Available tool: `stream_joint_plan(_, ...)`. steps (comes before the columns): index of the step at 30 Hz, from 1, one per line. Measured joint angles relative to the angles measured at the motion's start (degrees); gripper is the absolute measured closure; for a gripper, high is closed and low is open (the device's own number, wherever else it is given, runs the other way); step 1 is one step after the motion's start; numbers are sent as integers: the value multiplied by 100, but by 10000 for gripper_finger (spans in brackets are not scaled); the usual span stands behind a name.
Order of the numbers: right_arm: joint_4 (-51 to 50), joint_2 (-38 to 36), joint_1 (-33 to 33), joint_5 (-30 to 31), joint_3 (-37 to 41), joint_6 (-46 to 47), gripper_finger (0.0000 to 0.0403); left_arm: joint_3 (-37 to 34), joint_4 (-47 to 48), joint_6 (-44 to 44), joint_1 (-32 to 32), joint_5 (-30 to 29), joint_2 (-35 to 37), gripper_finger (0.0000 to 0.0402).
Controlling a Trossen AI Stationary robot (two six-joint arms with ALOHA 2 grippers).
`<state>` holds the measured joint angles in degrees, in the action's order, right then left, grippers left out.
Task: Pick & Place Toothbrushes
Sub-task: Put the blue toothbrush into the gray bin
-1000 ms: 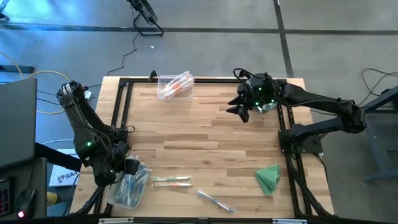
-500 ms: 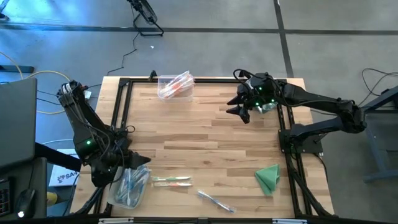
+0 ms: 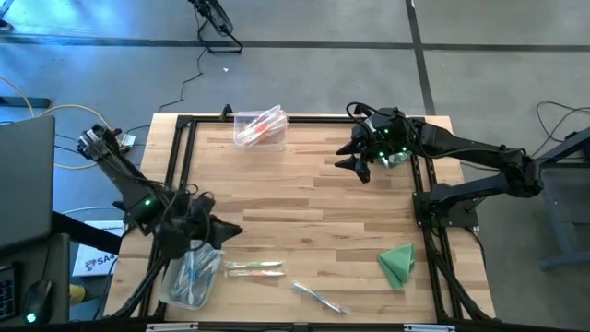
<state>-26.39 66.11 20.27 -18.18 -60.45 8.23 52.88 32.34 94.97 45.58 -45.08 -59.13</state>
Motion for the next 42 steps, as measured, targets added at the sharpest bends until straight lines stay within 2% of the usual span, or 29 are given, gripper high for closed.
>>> stream_joint_plan(6, -38, 0, 0, -1, 0, 0, 202, 0, -946, -1109, -594, 677, 0, 287)
stream_joint_plan(11, -46, 0, 0, -1, 0, 4, 202, 0, -1332, -1847, -880, 785, 0, 287)
stream_joint_plan(42, -324, -2, 0, 1, 0, -81, 202, 2, -1670, -1973, -970, 831, -306, 287)
